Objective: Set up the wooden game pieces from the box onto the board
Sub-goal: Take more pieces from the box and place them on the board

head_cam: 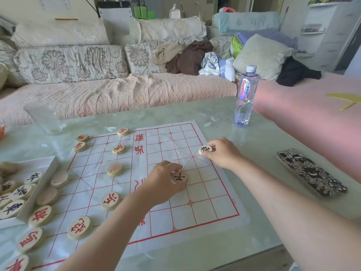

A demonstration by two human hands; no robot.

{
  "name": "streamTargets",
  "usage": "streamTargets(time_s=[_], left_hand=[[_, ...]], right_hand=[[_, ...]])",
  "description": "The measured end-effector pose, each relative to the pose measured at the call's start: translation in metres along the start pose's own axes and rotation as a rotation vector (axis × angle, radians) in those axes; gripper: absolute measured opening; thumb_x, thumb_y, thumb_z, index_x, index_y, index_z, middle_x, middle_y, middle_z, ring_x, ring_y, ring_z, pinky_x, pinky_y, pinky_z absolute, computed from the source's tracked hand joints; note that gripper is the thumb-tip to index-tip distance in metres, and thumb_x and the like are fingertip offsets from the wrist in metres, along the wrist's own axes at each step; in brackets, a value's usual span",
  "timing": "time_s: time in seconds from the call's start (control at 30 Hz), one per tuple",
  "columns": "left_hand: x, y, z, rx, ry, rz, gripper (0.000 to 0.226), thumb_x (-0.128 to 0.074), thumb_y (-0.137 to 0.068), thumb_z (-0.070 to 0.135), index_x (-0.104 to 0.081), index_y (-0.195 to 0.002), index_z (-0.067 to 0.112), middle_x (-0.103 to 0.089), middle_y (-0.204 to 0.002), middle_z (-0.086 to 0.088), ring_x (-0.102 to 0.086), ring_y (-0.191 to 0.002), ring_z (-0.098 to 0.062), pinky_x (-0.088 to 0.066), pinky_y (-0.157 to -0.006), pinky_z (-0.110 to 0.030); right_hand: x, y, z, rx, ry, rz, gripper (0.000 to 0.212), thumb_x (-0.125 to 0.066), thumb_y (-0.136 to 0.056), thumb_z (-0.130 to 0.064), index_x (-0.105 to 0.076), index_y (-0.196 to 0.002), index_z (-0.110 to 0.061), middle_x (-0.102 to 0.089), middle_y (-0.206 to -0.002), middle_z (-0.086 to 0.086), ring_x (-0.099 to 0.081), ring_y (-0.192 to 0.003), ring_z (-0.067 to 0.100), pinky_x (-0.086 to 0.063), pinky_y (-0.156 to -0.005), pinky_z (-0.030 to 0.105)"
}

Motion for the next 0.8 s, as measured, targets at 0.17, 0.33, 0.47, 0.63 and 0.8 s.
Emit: streamTargets(time_s=[0.17, 0.33, 0.47, 0.63, 0.8], left_hand=[[0.002, 0.004, 0.006, -0.021, 0.003, 0.048, 0.05, -0.072, -0.082, 0.036, -0.055, -0.129, 0.029, -0.052, -0.114, 0.013, -0.052, -0.104, -0.009, -0.046, -0.085, -0.023], [0.008, 0.009, 0.02, -0.01, 0.123, 0.127, 0.052, -0.077, -0.079, 0.028, -0.055, -0.126, 0.03, -0.056, -0.117, 0.013, -0.058, -0.092, 0.0, -0.044, -0.07, -0.014], [0.01, 0.011, 0.033, 0.028, 0.263, 0.183, 0.042, -0.079, -0.077, 0.028, -0.059, -0.114, 0.032, -0.062, -0.102, 0.014, -0.059, -0.084, 0.005, -0.046, -0.059, -0.013], [-0.002, 0.001, 0.047, 0.083, 0.603, 0.102, 0.037, -0.078, -0.076, 0.01, -0.069, -0.107, 0.027, -0.072, -0.1, 0.006, -0.068, -0.076, -0.003, -0.052, -0.06, -0.023], [-0.015, -0.02, 0.066, 0.068, 0.662, -0.005, 0.032, -0.074, -0.08, 0.01, -0.073, -0.103, 0.032, -0.073, -0.1, 0.013, -0.069, -0.093, -0.006, -0.051, -0.096, -0.038]], right_hand=[[0.002, 0.007, -0.002, -0.012, 0.079, -0.06, 0.051, -0.06, -0.085, -0.053, -0.055, -0.127, -0.023, -0.049, -0.124, 0.006, -0.047, -0.123, 0.029, -0.043, -0.093, 0.038], [0.022, 0.027, -0.02, 0.075, -0.119, -0.012, 0.038, -0.059, -0.091, -0.037, -0.059, -0.128, -0.029, -0.055, -0.121, -0.005, -0.057, -0.111, 0.018, -0.046, -0.09, 0.031], [0.011, 0.049, -0.036, 0.114, -0.419, -0.253, 0.025, -0.065, -0.092, -0.025, -0.066, -0.117, -0.024, -0.069, -0.099, -0.007, -0.068, -0.073, 0.013, -0.045, -0.058, 0.02], [0.005, 0.063, -0.034, 0.156, -0.64, -0.378, 0.041, -0.072, -0.083, 0.0, -0.068, -0.113, -0.028, -0.075, -0.106, 0.001, -0.067, -0.078, 0.01, -0.048, -0.058, 0.023], [0.015, 0.057, -0.015, 0.144, -0.654, -0.32, 0.051, -0.077, -0.075, 0.005, -0.071, -0.104, -0.036, -0.074, -0.091, -0.001, -0.06, -0.071, 0.008, -0.047, -0.06, 0.02]])
Point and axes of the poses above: each hand's wrist, its own y-axis away from the middle knuckle, its own x-axis out of the back of the hand, z = x × y, the point moved 8 cm from there along -y, towards the middle knuckle
